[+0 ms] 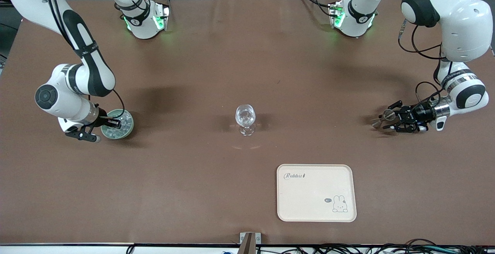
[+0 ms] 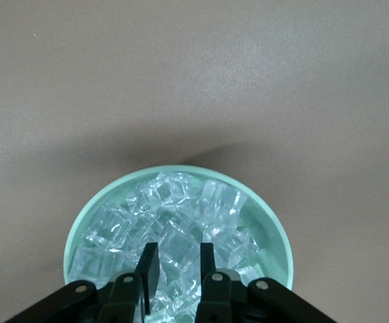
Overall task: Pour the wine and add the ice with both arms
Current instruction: 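Lower the right gripper into the ice bowl and pinch one ice cube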
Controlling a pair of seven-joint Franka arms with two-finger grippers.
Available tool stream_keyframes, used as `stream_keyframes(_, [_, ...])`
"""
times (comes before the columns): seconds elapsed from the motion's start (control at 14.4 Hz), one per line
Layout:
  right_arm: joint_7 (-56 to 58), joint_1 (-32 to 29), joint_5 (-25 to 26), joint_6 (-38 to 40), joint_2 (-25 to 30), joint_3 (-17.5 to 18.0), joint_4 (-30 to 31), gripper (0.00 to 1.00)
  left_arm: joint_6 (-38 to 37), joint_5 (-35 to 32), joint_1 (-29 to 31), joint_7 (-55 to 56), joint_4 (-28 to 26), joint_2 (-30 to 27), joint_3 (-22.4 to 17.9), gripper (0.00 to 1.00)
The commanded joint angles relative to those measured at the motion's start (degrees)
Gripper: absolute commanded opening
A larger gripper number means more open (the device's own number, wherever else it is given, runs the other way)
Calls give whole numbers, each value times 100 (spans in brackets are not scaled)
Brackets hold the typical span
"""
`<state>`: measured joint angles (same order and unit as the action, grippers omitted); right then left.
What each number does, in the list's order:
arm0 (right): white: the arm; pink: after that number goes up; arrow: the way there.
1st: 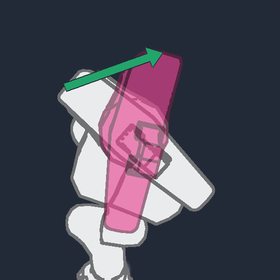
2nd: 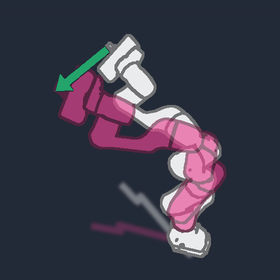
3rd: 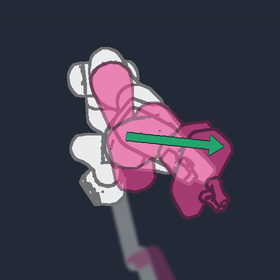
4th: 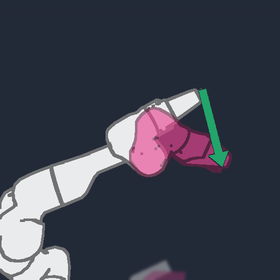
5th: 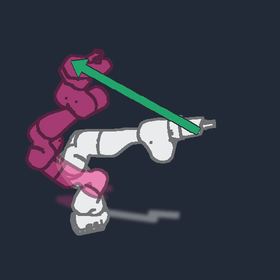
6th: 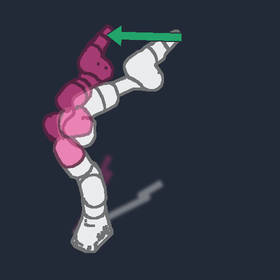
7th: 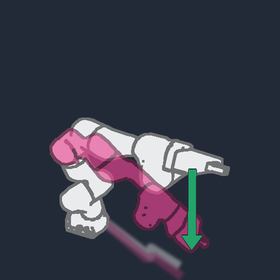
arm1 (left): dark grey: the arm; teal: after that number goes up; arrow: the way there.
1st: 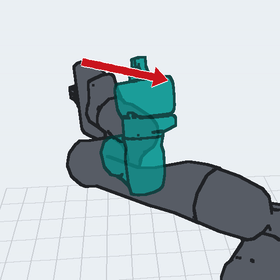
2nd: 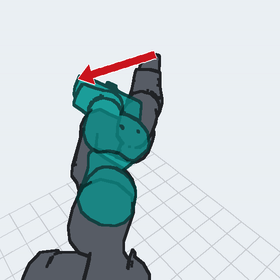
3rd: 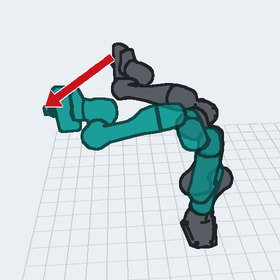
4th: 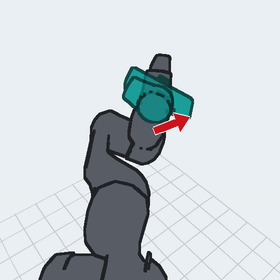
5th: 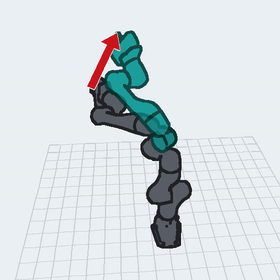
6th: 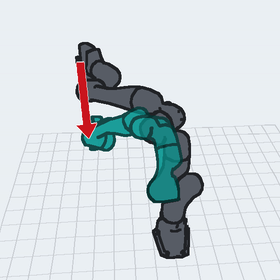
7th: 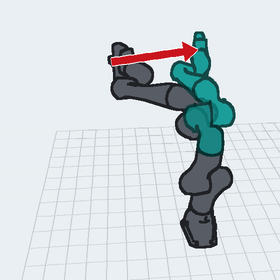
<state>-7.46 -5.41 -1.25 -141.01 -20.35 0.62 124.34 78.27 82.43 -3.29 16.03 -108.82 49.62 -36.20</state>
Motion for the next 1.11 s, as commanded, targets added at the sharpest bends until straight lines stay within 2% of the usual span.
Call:
stream_keyframes(0.0, [52,-83,-86,-85,-48,70,117,1,-31,177,-58,76,-26,-40,-19,51])
stream_keyframes(0.21, [34,-56,-86,90,-30,70,3,0,-22,177,-66,76,-43,-32,-19,51])
stream_keyframes(0.42, [52,-47,-86,1213,40,61,-663,0,-22,186,-66,58,-52,-40,7,51])
stream_keyframes(0.56, [43,-39,-86,1409,31,61,-797,1,-13,177,-128,58,-61,-49,8,51])
stream_keyframes(0.63, [43,-39,-86,1418,31,61,-797,2,-13,186,-128,23,-87,-49,8,47])
stream_keyframes(0.7, [43,-47,-86,1427,31,61,-789,12,-22,177,-110,-3,-96,-49,8,41])
stream_keyframes(0.77, [43,-56,-86,1427,31,61,-771,39,-22,177,-102,-3,-96,-40,8,34])
stream_keyframes(0.91, [43,-56,-86,1401,22,70,-666,66,-31,177,-58,6,-87,-40,8,20])
stream_keyframes(0.98, [43,-39,-103,1383,22,79,-587,73,-57,160,-31,-64,-79,-40,8,12])
stream_keyframes(1.04, [43,-39,-156,1366,22,79,-552,73,-66,160,-31,-65,-78,-40,8,8])
